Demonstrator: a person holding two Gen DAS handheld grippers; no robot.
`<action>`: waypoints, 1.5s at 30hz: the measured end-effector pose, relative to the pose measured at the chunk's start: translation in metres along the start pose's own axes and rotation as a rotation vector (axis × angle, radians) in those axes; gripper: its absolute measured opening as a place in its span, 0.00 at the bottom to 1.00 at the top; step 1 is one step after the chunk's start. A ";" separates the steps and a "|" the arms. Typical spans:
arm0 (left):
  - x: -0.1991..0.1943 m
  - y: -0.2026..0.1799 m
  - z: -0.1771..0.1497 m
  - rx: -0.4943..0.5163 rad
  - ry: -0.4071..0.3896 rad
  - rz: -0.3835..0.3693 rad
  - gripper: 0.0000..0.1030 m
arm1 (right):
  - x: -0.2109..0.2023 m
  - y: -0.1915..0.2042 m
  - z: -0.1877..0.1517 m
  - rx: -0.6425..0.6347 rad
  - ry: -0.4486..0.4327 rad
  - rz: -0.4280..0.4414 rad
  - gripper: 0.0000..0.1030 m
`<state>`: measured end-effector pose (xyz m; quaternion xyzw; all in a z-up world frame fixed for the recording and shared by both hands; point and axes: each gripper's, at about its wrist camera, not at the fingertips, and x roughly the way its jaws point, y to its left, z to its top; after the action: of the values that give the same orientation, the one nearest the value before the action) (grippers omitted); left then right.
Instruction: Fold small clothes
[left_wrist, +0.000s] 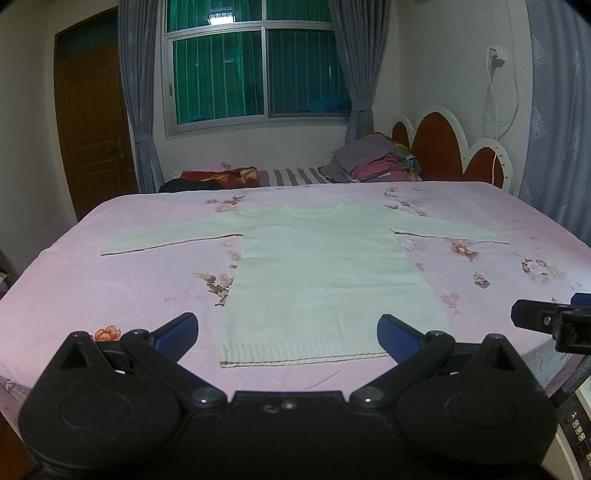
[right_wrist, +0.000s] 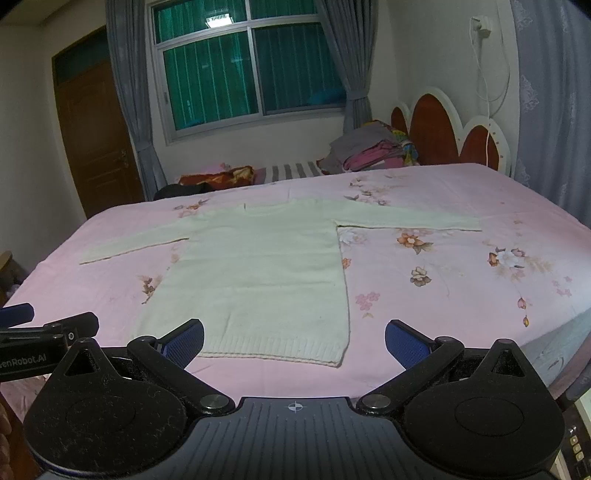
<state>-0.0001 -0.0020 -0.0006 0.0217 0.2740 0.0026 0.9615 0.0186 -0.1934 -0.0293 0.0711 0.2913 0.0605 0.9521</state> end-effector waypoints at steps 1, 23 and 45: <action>-0.001 0.000 0.000 0.000 0.000 -0.001 1.00 | 0.000 0.000 0.000 0.001 0.000 0.001 1.00; 0.001 0.001 -0.002 -0.001 -0.001 0.008 1.00 | 0.000 -0.001 0.002 0.000 -0.001 0.002 1.00; -0.002 0.002 -0.001 0.000 0.000 0.009 1.00 | -0.002 0.001 0.002 -0.006 -0.003 0.002 1.00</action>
<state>-0.0020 0.0001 -0.0006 0.0229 0.2739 0.0068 0.9615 0.0178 -0.1932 -0.0260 0.0688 0.2894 0.0623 0.9527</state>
